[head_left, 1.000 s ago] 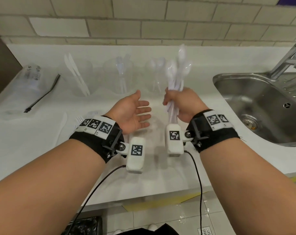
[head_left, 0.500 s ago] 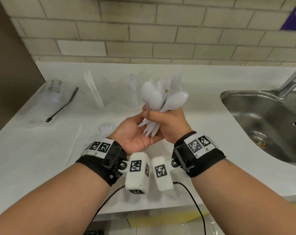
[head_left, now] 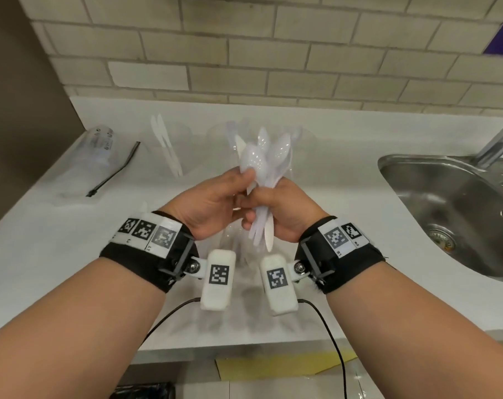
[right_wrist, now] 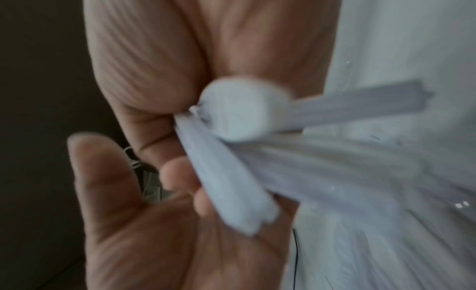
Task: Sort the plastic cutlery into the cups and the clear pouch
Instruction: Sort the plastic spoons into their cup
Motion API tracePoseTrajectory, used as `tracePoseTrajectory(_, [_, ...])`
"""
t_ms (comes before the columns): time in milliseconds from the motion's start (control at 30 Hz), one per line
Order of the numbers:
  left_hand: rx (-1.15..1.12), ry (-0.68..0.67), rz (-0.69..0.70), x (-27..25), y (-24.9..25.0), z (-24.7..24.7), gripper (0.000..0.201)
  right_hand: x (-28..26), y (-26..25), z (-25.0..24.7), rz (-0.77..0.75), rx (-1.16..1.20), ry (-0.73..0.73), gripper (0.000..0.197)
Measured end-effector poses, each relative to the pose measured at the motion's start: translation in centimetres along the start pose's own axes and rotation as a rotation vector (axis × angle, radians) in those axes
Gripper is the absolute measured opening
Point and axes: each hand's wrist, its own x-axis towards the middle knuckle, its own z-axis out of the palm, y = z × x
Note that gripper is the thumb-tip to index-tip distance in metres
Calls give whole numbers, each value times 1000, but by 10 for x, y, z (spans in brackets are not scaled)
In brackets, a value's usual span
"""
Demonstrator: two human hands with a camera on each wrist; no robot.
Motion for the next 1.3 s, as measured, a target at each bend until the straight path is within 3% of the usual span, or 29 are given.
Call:
tracePoseTrajectory(67, [165,63,1,-2,5,5,79,1,4,8,9,-77,-50,28])
tracePoseTrajectory(200, [331,241,60,-13,7,9,44,7,14,24,-49,-370,-43,11])
tracePoseTrajectory(300, [251,281,139,-20,7,3,17,10,15,30,-33,-532,-16,21])
tracePoseTrajectory(400, [72,367,198,-24,9,-3,4,8,18,35,66,-636,-9,15])
tracePoseTrajectory(500, [23,354,196,-26,5,-10,12,5,21,42,91,-604,14,10])
tracePoseTrajectory(600, [66,292,188,-31,1,-12,14,3,24,44,144,-463,-65,16])
tracePoseTrajectory(667, [63,347,198,-33,1,-9,6,3,25,44,174,-460,-121,13])
tracePoseTrajectory(733, [92,502,220,-33,1,-7,9,6,25,39,157,-600,-130,6])
tracePoseTrajectory(800, [318,718,213,-31,2,-10,12,10,21,29,139,-715,-72,24])
tracePoseTrajectory(867, [732,885,137,-31,2,-19,14,12,12,22,117,-653,33,41])
tracePoseTrajectory(933, [1057,946,47,-34,0,-23,17,13,-1,20,34,-504,103,55])
tracePoseTrajectory(1000, [1184,958,25,-36,-3,-20,20,14,-12,22,-52,-454,110,68])
tracePoseTrajectory(1067, [1233,961,21,-35,-8,-12,23,18,-16,26,-92,-490,86,76])
tracePoseTrajectory(1167, [1220,942,6,-34,-13,-6,34,27,-14,30,-153,-567,80,57])
tracePoseTrajectory(1300, [939,831,54,-40,-12,-13,37,38,-7,24,-181,-573,12,41])
